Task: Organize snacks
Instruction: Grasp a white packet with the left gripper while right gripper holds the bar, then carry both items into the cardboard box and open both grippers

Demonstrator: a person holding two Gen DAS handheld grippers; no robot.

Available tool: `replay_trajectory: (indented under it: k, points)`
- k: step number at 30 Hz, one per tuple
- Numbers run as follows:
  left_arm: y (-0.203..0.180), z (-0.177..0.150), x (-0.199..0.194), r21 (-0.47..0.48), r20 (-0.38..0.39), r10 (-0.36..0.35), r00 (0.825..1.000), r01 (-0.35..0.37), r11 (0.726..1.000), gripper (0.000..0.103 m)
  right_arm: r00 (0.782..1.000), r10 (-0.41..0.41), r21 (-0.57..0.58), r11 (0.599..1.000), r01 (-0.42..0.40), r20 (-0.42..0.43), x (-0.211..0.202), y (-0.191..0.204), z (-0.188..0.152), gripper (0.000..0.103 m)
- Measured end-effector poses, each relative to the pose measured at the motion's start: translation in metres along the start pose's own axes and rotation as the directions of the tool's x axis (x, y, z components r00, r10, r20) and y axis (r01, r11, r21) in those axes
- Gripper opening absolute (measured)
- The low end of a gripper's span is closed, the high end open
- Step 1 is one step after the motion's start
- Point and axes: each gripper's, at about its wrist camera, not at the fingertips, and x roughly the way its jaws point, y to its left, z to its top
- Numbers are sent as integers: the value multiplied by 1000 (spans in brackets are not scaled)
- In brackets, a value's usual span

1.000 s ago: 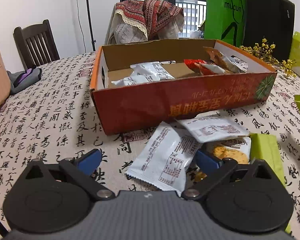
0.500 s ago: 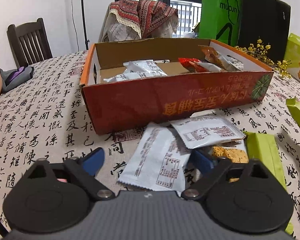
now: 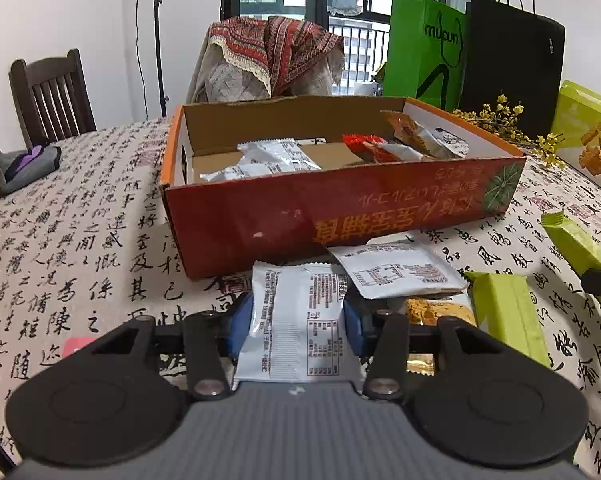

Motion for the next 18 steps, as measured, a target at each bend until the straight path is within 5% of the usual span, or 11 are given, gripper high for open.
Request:
replay_trajectory:
  k: [18]
  points:
    - [-8,20,-65,-24,206,4,979,1,1000,48,999,24,-18,1000,-23,43,-9,6,12,37]
